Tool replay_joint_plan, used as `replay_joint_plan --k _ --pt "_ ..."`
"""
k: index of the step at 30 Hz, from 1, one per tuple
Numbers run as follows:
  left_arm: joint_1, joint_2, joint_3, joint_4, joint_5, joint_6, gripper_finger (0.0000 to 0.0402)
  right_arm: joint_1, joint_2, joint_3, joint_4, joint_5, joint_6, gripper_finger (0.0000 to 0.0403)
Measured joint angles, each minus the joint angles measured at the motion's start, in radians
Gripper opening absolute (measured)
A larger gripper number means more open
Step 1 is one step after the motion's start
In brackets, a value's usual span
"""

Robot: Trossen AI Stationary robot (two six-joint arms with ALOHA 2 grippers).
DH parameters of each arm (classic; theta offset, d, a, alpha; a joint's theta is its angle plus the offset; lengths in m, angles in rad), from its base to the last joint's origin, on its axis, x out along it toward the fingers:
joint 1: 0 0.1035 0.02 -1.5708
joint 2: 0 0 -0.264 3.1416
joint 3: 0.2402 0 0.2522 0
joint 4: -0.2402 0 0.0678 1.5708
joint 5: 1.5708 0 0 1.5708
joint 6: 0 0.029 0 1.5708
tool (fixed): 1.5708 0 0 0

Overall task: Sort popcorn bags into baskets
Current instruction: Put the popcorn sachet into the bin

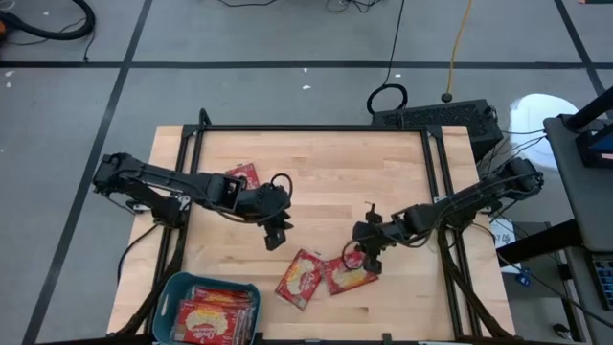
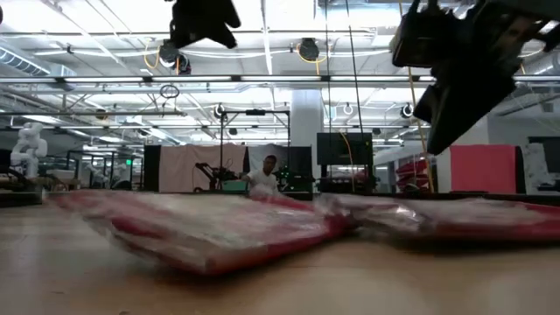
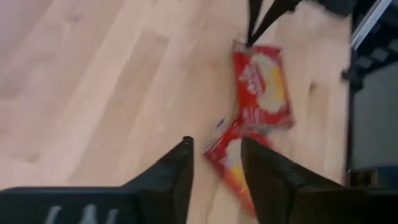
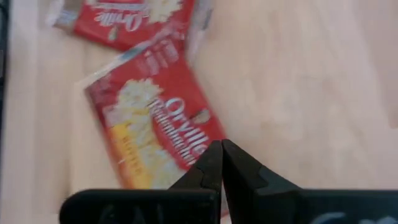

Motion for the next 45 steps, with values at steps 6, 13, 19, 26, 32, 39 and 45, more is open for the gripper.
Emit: replay_joint_plan --k 6,13,19,26,32,39,45 --pt "0.000 0.000 -0.112 0.236 -0.010 -0.188 0.0200 -0.063 0.000 0.000 0.016 0.043 -0.149 0.0000" --pt "0.000 0.009 -0.183 0.331 -0.071 -0.307 0.0219 -0.117 -0.003 0.000 0.047 0.015 -0.309 0.0000" --pt "0.000 0.008 -0.186 0.323 -0.096 -0.361 0.0207 -0.163 -0.012 -0.001 0.010 -0.168 -0.347 0.0001" --pt "-0.003 0.008 -0.186 0.323 -0.125 -0.414 0.0187 -0.197 -0.012 -0.046 0.092 -0.263 -0.450 0.0067" --pt "-0.022 0.008 -0.186 0.377 -0.133 -0.453 0.0171 -0.211 -0.012 -0.143 0.173 -0.463 -0.434 0.0158" --pt "-0.059 0.008 -0.186 0.375 -0.156 -0.481 0.0161 -0.205 -0.012 -0.279 0.306 -0.400 -0.473 0.0209" --pt "-0.061 0.008 -0.186 0.373 -0.166 -0.482 0.0161 -0.200 0.006 -0.396 0.509 -0.396 -0.491 0.0187"
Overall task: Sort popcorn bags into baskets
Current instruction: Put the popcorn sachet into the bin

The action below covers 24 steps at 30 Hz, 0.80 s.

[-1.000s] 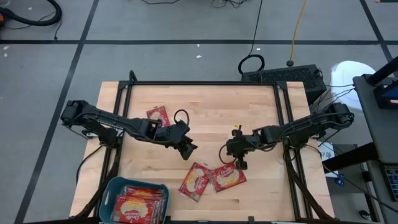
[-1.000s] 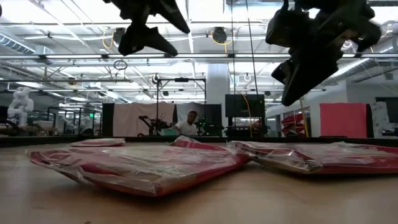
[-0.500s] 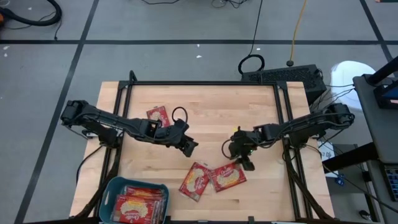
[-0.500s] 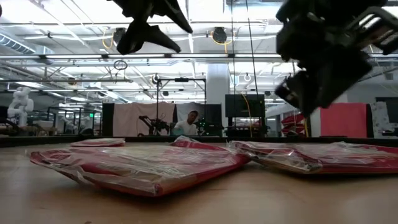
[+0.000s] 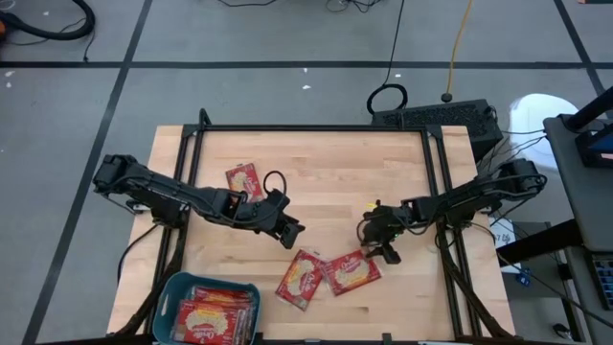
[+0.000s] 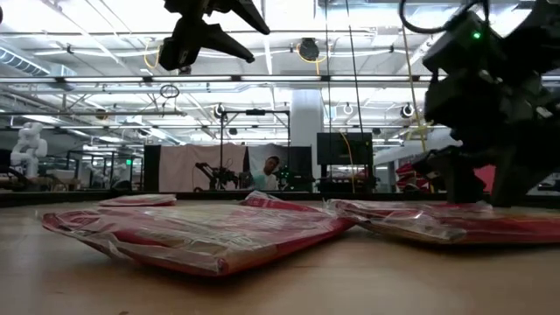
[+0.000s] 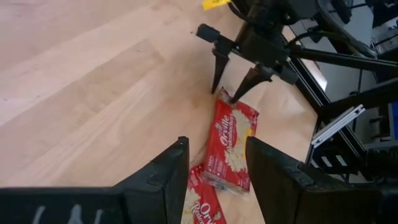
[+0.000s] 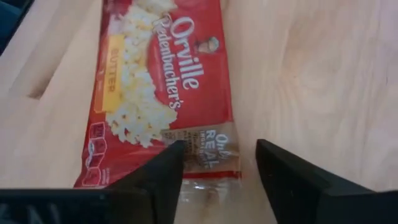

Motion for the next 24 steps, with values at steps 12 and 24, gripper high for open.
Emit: replay_joint_plan --k 12,24 --pt "0.052 0.000 0.000 0.000 -0.040 0.037 0.0161 0.009 0.006 -0.067 0.148 0.096 0.070 0.0011" --pt "0.081 0.009 0.000 0.055 -0.056 0.089 0.0161 0.009 -0.006 0.082 0.194 0.206 0.159 0.0000"
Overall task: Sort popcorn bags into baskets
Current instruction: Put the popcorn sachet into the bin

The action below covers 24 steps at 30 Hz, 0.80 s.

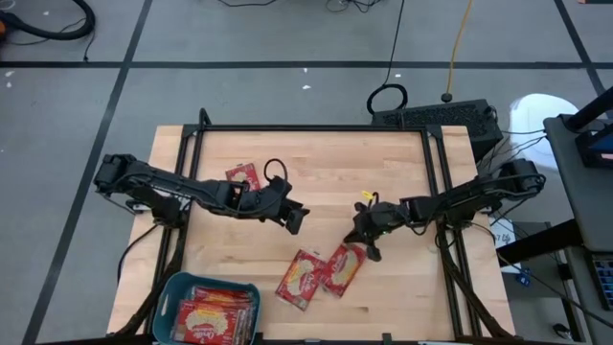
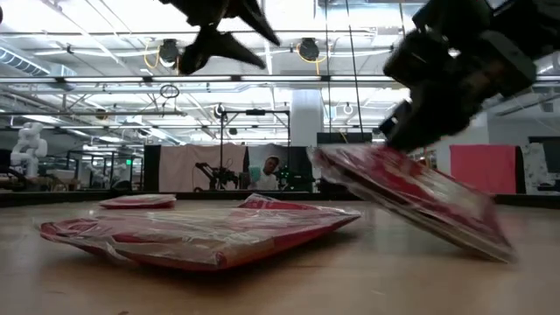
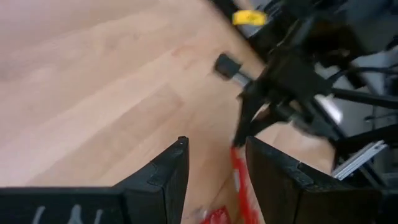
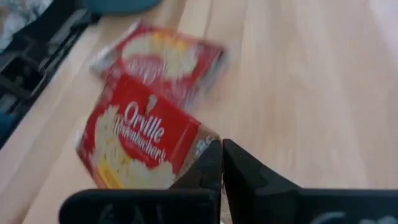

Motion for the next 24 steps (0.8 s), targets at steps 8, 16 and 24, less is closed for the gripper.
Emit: replay_joint_plan --k 8,16,24 --pt "0.003 0.107 0.000 0.131 0.010 0.043 0.0193 -0.041 -0.001 0.100 -0.001 0.031 -0.049 0.0000" --pt "0.003 0.196 0.000 0.286 0.015 -0.019 0.0255 -0.089 -0.001 0.143 0.000 0.032 -0.050 0.0000" --pt "-0.003 0.227 0.002 0.307 0.004 0.016 0.0269 -0.113 -0.001 0.155 0.001 0.031 -0.052 0.0000"
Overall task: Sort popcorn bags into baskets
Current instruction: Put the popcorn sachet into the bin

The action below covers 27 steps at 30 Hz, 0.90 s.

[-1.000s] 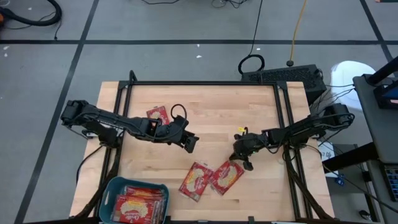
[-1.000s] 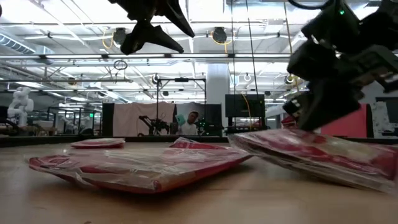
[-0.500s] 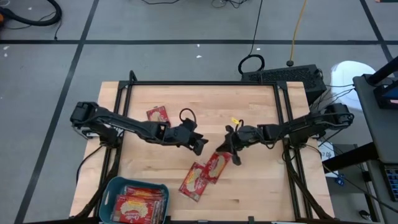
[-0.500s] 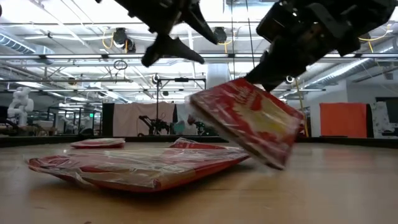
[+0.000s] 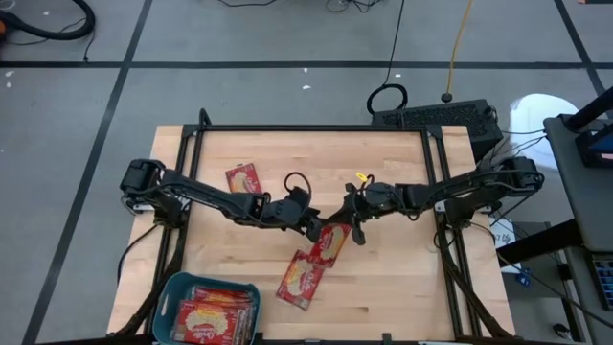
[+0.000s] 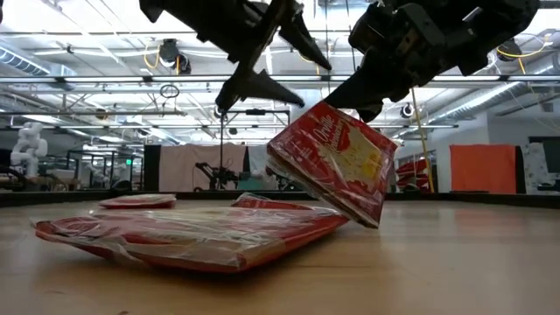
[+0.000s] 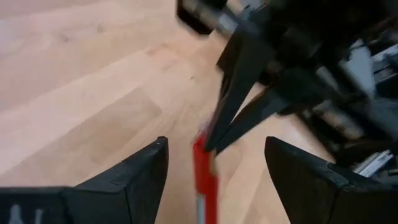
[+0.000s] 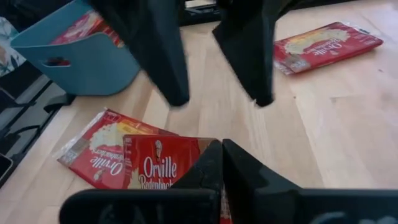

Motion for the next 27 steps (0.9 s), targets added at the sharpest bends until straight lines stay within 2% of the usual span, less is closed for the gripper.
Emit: replay_joint_plan --k 6,13,21,27 --pt "0.000 0.051 -0.002 0.005 -0.019 -0.077 0.0269 0.000 0.000 0.000 0.001 0.000 0.002 0.0000" --pt "-0.013 0.124 -0.001 0.143 0.000 -0.087 0.0269 -0.001 -0.001 0.000 -0.023 0.001 0.004 0.0000" --pt "-0.019 0.087 0.001 0.069 0.001 -0.084 0.0269 -0.002 -0.001 0.000 -0.027 0.001 0.007 0.0000" --pt "-0.040 0.064 -0.001 -0.071 0.006 -0.106 0.0269 -0.002 -0.001 0.000 -0.029 0.000 0.007 0.0000"
